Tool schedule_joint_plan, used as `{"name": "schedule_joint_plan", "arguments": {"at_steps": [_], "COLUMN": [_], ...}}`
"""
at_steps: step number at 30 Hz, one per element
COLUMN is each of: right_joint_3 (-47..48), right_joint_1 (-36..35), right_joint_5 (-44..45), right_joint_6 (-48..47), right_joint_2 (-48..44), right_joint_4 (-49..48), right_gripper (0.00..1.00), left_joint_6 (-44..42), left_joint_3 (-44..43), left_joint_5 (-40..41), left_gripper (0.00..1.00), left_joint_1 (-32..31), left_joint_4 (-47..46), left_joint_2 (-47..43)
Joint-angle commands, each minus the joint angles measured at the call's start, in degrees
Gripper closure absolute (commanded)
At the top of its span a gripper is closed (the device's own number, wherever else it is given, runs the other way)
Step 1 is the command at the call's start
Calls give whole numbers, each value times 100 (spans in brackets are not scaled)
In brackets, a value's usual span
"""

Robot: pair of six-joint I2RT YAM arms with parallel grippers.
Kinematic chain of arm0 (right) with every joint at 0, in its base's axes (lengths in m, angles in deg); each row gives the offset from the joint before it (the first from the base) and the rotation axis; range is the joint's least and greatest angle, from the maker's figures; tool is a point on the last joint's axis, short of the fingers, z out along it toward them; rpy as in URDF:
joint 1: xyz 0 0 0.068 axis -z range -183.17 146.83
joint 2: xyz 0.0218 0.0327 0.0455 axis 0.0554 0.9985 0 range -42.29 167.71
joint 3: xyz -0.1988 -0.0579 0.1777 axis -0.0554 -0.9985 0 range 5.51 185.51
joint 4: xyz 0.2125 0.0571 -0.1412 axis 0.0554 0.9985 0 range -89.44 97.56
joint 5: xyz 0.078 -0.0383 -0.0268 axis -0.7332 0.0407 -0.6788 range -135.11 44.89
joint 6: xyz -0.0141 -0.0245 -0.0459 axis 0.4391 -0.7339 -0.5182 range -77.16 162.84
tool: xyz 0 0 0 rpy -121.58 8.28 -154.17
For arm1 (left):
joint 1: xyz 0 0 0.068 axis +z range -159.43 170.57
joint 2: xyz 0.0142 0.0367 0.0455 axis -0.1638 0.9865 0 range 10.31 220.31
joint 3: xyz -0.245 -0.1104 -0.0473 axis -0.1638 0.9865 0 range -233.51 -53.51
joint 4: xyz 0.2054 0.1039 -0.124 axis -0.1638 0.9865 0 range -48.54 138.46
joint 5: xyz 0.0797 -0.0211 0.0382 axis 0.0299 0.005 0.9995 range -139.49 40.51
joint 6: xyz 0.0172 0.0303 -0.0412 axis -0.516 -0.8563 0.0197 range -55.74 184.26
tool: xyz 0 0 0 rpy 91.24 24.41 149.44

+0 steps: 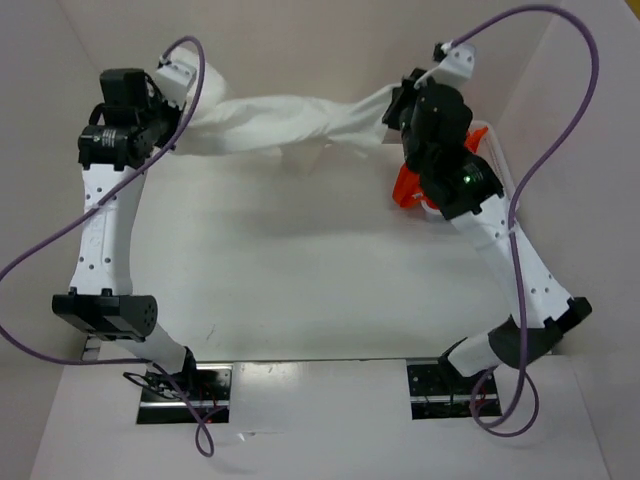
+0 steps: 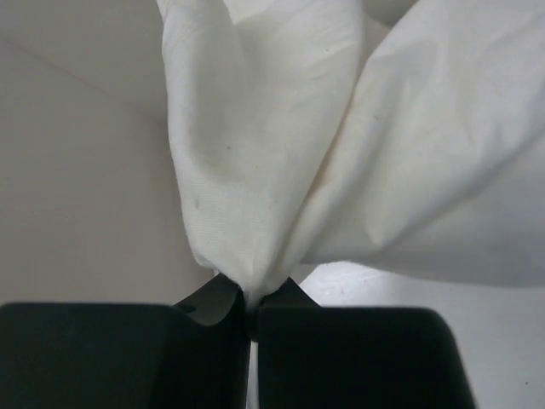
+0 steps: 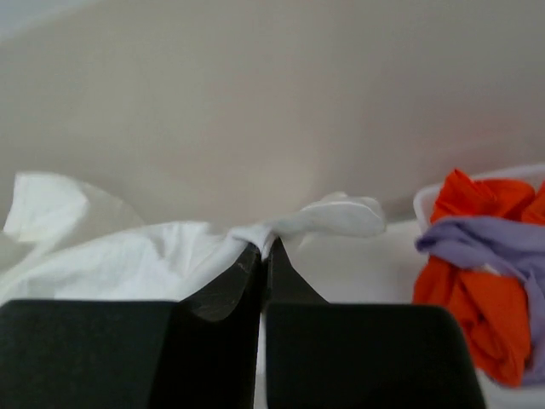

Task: Fold and stack the t-shirts
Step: Flatten out the tshirt

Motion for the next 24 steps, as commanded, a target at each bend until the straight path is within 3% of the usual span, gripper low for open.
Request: {"name": "schedule_joint_plan", "arguments": {"at_steps": [1, 5, 10, 17, 20, 21, 24], "right_joint_3": [-1329, -3488, -5196, -5947, -6000, -6000, -6000], "right_joint_1": [-371, -495, -732, -961, -961, -961, -961], "right_joint_5": [634, 188, -873, -1483, -1423, -1422, -1527], "right_joint_6": [396, 1795, 3270, 3722, 3722, 3670, 3722], "right_joint_2": [-417, -1279, -1852, -1790, -1790, -1790, -1842], "right_joint_4": [414, 1011, 1565, 1513, 1513, 1513, 1741], "right_gripper": [100, 100, 100, 100, 100, 100, 100], "left_joint_6": [-86, -394, -447, -447, -447, -447, -386], "left_joint_3": [1687, 3428, 5041, 5877, 6026, 6027, 6010], "left_joint_5": [-74, 127, 250, 575, 760, 761, 831], "left_gripper": [100, 97, 92, 74, 59, 43, 30], "left_joint_1": [137, 75, 23, 23, 23, 23, 23], "left_joint_4": [118, 170, 390, 337, 451, 451, 618], "left_joint_2": [162, -252, -200, -200, -261, -261, -384]}}
